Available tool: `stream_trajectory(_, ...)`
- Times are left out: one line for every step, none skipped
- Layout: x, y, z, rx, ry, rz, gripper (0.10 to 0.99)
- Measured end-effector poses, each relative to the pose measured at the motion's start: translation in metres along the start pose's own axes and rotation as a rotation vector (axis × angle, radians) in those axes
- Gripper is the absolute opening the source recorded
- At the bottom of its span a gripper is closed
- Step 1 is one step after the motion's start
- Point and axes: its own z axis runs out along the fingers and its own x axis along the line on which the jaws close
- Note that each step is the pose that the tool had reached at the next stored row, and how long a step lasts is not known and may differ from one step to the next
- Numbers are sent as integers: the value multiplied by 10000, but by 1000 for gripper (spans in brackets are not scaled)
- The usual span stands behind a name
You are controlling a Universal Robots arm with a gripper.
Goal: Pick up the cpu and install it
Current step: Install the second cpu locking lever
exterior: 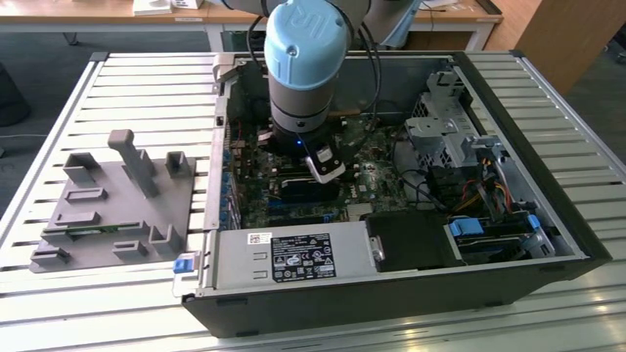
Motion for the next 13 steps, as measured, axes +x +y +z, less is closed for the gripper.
stream_trajectory(0, 1, -1, -4, 0, 0, 106)
stream_trajectory(0, 3, -6, -6, -1, -1, 106)
stream_trajectory(0, 9, -24, -6, 0, -1, 106)
stream_trajectory(1, 18, -49, -7, 0, -1, 106)
stream_trajectory(2, 28, -78, -6, 1, -1, 106)
stream_trajectory(2, 38, -108, -7, 1, -2, 106)
stream_trajectory(3, 49, -138, -8, 1, -1, 106)
stream_trajectory(4, 59, -167, -5, 2, 0, 106)
stream_trajectory(4, 67, -187, -7, 2, 0, 106)
stream_trajectory(5, 75, -212, -7, 1, 0, 106)
stream_trajectory(5, 85, -238, -9, 0, -1, 106)
stream_trajectory(6, 96, -270, -8, 0, 0, 106)
stream_trajectory(6, 108, -305, -9, 0, -1, 106)
